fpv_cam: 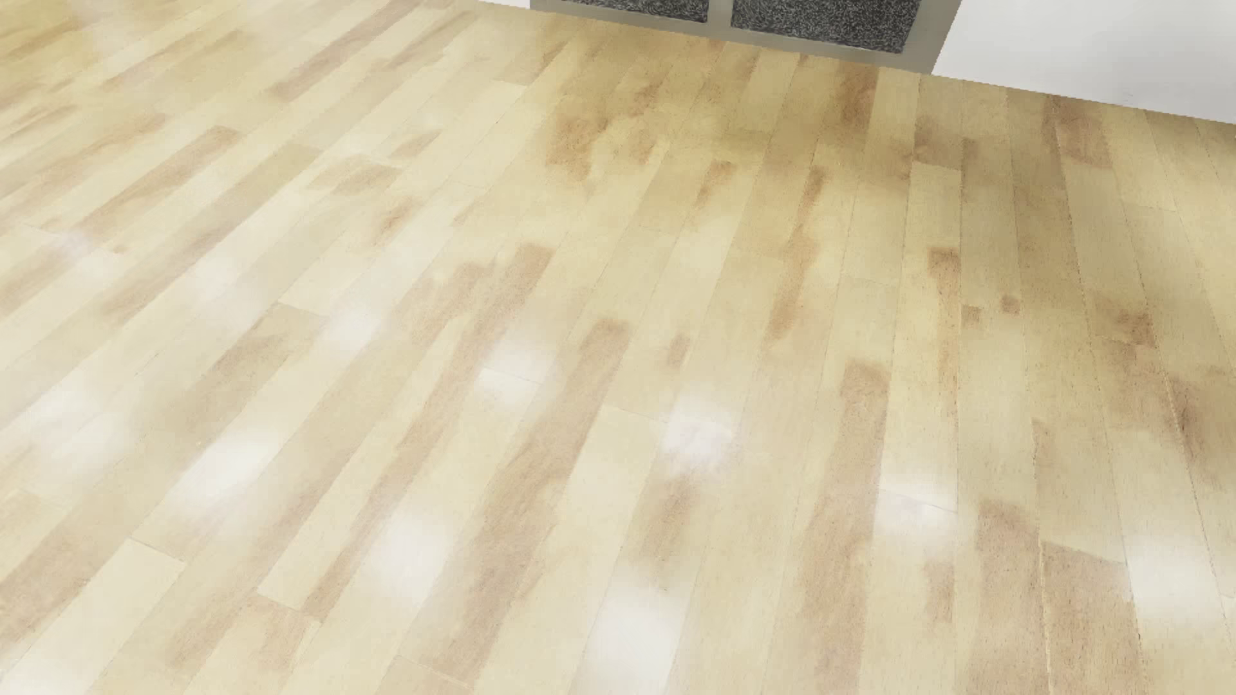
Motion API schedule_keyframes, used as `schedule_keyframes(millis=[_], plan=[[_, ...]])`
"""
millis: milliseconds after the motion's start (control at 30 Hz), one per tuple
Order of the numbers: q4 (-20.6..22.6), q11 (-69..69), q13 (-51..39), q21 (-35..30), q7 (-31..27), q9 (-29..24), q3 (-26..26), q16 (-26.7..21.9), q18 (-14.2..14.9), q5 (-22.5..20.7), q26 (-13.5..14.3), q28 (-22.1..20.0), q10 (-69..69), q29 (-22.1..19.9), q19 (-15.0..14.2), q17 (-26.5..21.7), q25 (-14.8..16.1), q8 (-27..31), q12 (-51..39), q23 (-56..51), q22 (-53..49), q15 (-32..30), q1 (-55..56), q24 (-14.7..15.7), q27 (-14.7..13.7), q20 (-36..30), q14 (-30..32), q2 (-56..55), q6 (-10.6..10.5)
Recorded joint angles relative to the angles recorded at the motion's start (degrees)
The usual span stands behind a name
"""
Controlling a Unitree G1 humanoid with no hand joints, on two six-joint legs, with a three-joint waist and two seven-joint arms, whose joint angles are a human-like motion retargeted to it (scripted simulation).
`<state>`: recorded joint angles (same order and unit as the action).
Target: Move towards the wood coffeetable
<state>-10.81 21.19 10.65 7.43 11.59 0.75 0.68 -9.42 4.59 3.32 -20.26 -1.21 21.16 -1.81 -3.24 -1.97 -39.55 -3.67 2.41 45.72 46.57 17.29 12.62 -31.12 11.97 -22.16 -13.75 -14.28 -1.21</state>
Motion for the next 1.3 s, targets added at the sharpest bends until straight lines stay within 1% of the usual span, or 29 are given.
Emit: schedule_keyframes(millis=[33,133,200,267,367,433,467,500,567,633,667,700,767,800,833,867,900,933,967,1000,1033,1067,1100,1133,1167,1200,1233,1267,1300], plan=[[0.11,0.18,-0.16,0.36,-0.44,-0.02,0.16,-0.01,0.05,0.13,0.90,-0.98,0.30,-0.37,0.08,-0.11,0.28,-0.32,-0.77,-0.82,-1.08,0.23,0.13,1.27,-0.47,0.69,-0.17,0.13,0.08],[0.23,0.94,-1.00,0.71,-1.18,-0.08,0.48,-0.93,-0.20,0.34,2.30,-3.73,1.05,-1.22,-0.24,-0.37,0.68,-0.90,-2.14,-2.77,-4.38,1.53,0.35,0.93,-1.16,0.17,-1.37,0.12,0.29],[-0.02,2.05,-1.36,0.48,-1.72,-0.24,0.67,-1.37,0.01,0.52,2.71,-3.97,3.07,-1.25,-0.57,-0.44,0.82,-1.57,-2.24,-4.03,-5.80,3.43,1.14,1.26,-1.71,0.28,-3.25,-0.20,0.40],[-0.34,2.92,-1.14,0.26,-2.27,-0.36,0.97,-1.85,0.78,0.58,2.37,-3.33,4.51,-1.45,0.38,-0.28,1.08,-2.44,-2.18,-5.36,-5.17,5.76,1.42,1.57,-2.38,-0.07,-5.30,0.05,0.48],[-0.27,2.42,-1.09,0.32,-3.34,-0.17,1.38,-2.64,1.29,0.98,0.47,-1.18,5.42,-1.23,0.65,0.67,2.49,-4.19,-1.32,-6.87,-2.22,7.84,1.28,1.26,-1.91,-1.09,-6.81,1.60,0.62],[-0.18,2.40,0.17,0.34,-5.50,-0.07,1.42,-3.27,0.92,1.72,-0.73,0.34,10.47,-1.08,-1.13,0.81,3.44,-6.66,-1.34,-8.29,0.34,8.18,4.47,1.26,-2.44,-1.57,-8.09,2.26,0.45],[-0.29,2.68,0.82,0.03,-6.33,-0.16,1.40,-3.59,0.74,2.28,-0.96,0.78,14.73,-1.37,-1.74,0.67,3.07,-8.36,-1.27,-9.01,1.14,8.32,7.25,1.36,-2.68,-1.71,-7.98,2.50,0.19],[-0.83,2.80,1.25,-0.47,-6.03,-0.33,1.37,-3.89,1.82,2.83,-0.92,0.80,19.70,-1.93,-1.63,0.50,2.47,-10.12,-0.93,-9.59,1.31,7.95,10.33,1.51,-2.70,-1.62,-7.09,2.96,-0.14],[-2.93,2.46,1.21,-2.87,-3.08,-0.74,0.99,-4.40,3.10,4.22,-0.38,-0.27,29.22,-2.80,-3.44,-0.07,0.89,-13.91,0.65,-9.65,0.45,8.17,16.61,2.08,-2.01,-0.51,-5.15,4.36,-0.77],[-6.62,0.64,-0.11,-7.03,2.61,-0.85,0.26,-4.88,0.57,5.65,0.39,-0.97,34.27,-0.99,-5.62,-1.75,-1.69,-17.65,3.37,-7.86,-1.72,8.25,22.27,2.40,-2.64,1.13,-4.36,6.63,-0.99],[-8.63,-0.62,-1.33,-8.98,4.76,-0.75,-0.18,-4.78,0.05,6.24,0.55,-1.37,34.78,0.84,-6.77,-2.27,-2.52,-19.56,4.41,-7.40,-2.97,8.07,25.10,2.11,-3.10,2.01,-4.25,8.01,-0.91],[-10.78,-1.72,-2.35,-10.31,6.27,-0.75,-0.64,-5.11,-1.42,6.70,1.02,-1.81,34.58,2.57,-8.03,-2.67,-2.61,-21.41,5.60,-7.65,-4.57,8.19,28.22,1.65,-3.78,3.27,-4.60,9.46,-0.77],[-15.27,-3.25,-3.86,-10.47,8.82,-0.81,-1.53,-6.13,-5.85,7.48,2.39,-2.64,32.03,3.82,-10.70,-3.02,-1.52,-24.71,8.31,-9.80,-8.93,8.92,34.43,0.16,-5.26,6.75,-4.39,12.31,-0.50],[-17.32,-3.40,-4.34,-9.64,10.46,-0.91,-1.94,-6.60,-8.32,7.47,2.97,-3.02,29.87,3.05,-10.94,-2.97,-0.01,-25.84,9.49,-11.12,-11.59,9.10,36.99,-0.99,-5.59,8.83,-5.04,13.50,-0.46],[-17.76,-3.22,-4.31,-8.06,10.71,-1.01,-2.43,-7.04,-10.00,7.24,3.47,-3.42,27.77,1.73,-10.96,-2.83,1.95,-26.49,10.29,-12.43,-14.37,8.27,39.22,-2.46,-5.76,10.79,-5.52,14.65,-0.47],[-16.30,-2.76,-3.42,-5.71,9.84,-1.07,-2.92,-7.46,-9.67,7.43,4.45,-3.67,26.78,0.13,-10.96,-3.12,4.06,-26.75,11.34,-13.85,-17.55,6.00,40.65,-4.19,-5.84,12.44,-4.23,16.14,-0.51],[-12.93,-0.95,-1.47,-2.76,8.07,-1.04,-3.35,-6.96,-12.21,9.00,5.13,-3.79,27.79,-1.82,-10.98,-3.69,5.77,-27.25,11.23,-15.37,-20.19,1.50,40.26,-6.30,-5.89,13.14,-2.54,17.35,-0.52],[-9.74,3.88,1.52,0.03,8.09,-0.96,-3.40,-5.68,-12.48,12.58,5.83,-3.88,28.71,-4.07,-11.51,-4.25,6.99,-27.17,9.51,-17.31,-21.31,-5.95,38.78,-8.40,-5.38,13.17,-3.94,17.54,-0.40],[-5.74,11.73,4.87,2.67,8.13,-1.00,-3.06,-4.31,-12.91,17.65,6.82,-3.88,28.66,-6.12,-8.89,-4.74,7.71,-25.90,7.81,-18.36,-22.42,-16.55,36.40,-10.21,-4.78,12.91,-6.42,15.82,0.03],[-1.73,21.60,7.88,4.58,8.17,-1.20,-2.33,-3.22,-13.01,22.67,8.00,-3.76,28.09,-7.21,0.28,-4.98,7.82,-25.91,6.25,-18.18,-23.86,-21.88,33.53,-11.75,-3.79,12.52,-8.96,12.17,0.73],[2.69,34.54,10.24,5.43,7.19,-1.79,-0.50,-2.37,-12.91,19.19,9.29,-3.66,26.72,-6.81,4.94,-5.28,7.21,-14.02,4.71,-17.02,-25.56,-16.23,29.99,-12.90,-2.37,12.01,-11.10,2.92,1.22],[6.26,45.24,11.96,5.41,5.83,-2.29,0.94,-1.69,-12.64,11.70,10.40,-3.73,23.89,-5.06,2.51,-5.46,5.95,-3.99,2.98,-15.25,-27.14,-11.09,25.55,-13.43,-0.91,11.42,-12.53,-6.41,1.45],[8.88,49.96,13.14,5.01,4.24,-2.53,1.86,-1.30,-12.18,5.44,11.02,-3.83,19.67,-2.75,-1.23,-5.16,4.49,0.61,1.12,-13.16,-28.18,-7.12,20.23,-13.45,0.30,10.76,-13.28,-14.03,1.45],[10.76,49.57,13.96,4.86,2.57,-2.61,2.59,-1.33,-11.64,1.82,11.13,-3.61,15.04,-0.42,-3.14,-4.35,3.39,1.78,-0.74,-11.00,-28.68,-4.24,14.46,-13.31,1.36,9.84,-13.66,-20.73,1.25],[12.10,45.06,14.65,5.09,1.09,-2.63,3.35,-1.84,-11.14,-0.38,10.94,-2.73,10.88,1.87,-3.08,-3.32,2.80,1.88,-2.76,-9.14,-28.88,-2.38,8.74,-13.27,2.26,8.42,-14.11,-26.31,0.89],[13.13,37.30,15.50,5.40,-0.43,-2.69,4.14,-2.75,-10.68,-0.58,10.72,-1.17,7.33,4.22,-2.27,-2.29,2.41,0.40,-5.30,-8.03,-28.93,-1.30,3.12,-13.31,2.70,6.34,-14.78,-30.62,0.52],[13.93,26.68,16.72,5.67,-2.19,-2.88,4.97,-3.71,-10.17,0.38,10.62,0.53,4.37,6.41,-0.73,-1.41,1.85,-2.24,-8.48,-7.85,-28.67,-2.48,-2.51,-13.13,2.43,3.66,-15.52,-33.23,0.23],[13.89,13.72,18.09,5.89,-4.26,-3.23,5.77,-4.56,-9.51,0.43,10.45,1.57,1.54,7.66,2.34,-0.34,1.11,-4.46,-12.00,-8.46,-27.84,-5.99,-8.11,-12.39,1.59,0.85,-15.78,-34.52,-0.04],[13.06,0.95,19.52,6.72,-6.39,-3.72,6.61,-4.95,-8.41,-1.61,9.96,1.31,-0.05,7.30,-1.45,1.05,0.29,-1.74,-15.19,-9.43,-25.99,-8.75,-13.57,-10.86,0.76,-1.59,-15.81,-34.74,-0.52]])
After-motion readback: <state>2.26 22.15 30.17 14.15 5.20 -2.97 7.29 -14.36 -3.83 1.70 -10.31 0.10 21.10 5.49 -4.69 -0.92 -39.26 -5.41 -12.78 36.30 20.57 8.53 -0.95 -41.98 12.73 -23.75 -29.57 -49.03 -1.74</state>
